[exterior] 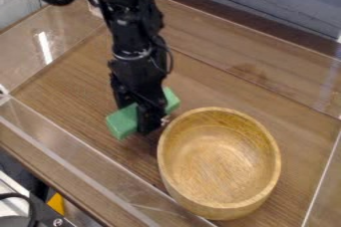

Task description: Remove the green block from inside the brown bowl and put it on the table

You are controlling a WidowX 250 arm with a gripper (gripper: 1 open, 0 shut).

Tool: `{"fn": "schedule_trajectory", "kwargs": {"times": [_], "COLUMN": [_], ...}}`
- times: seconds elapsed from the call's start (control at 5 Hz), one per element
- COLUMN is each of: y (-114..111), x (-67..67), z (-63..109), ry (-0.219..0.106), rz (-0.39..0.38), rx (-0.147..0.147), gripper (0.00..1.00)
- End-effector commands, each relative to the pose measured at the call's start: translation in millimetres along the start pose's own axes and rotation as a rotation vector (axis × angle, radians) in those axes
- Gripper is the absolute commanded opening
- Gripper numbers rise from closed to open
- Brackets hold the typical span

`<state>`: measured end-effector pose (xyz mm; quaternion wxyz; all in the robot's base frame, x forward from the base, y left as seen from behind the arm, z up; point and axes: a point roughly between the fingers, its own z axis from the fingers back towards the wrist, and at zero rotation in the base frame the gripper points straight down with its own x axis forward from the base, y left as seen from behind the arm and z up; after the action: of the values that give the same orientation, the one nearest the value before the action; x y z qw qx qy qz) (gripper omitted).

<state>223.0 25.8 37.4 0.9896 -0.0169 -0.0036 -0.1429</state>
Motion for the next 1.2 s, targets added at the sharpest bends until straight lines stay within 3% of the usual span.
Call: {"fn": "schedule_trajectory", "kwargs": {"times": [0.0,0.2,0.4,0.6,1.0], "y": [13,22,21,20,13], "x": [1.4,-5.9,-13.8,-20.5,-21.4], "z": [8.2,9.9,0.8,-9.5,8.1], "ry": [-0.030,-0.024,-0.022,-0.023,-0.027], "rz": [-0.012,-0.009,-0.018,-0.030,-0.051], "rx": [0.024,0.023,0.021,0.021,0.013], "gripper": [0.00,1.00,1.00,0.00,0.00]}}
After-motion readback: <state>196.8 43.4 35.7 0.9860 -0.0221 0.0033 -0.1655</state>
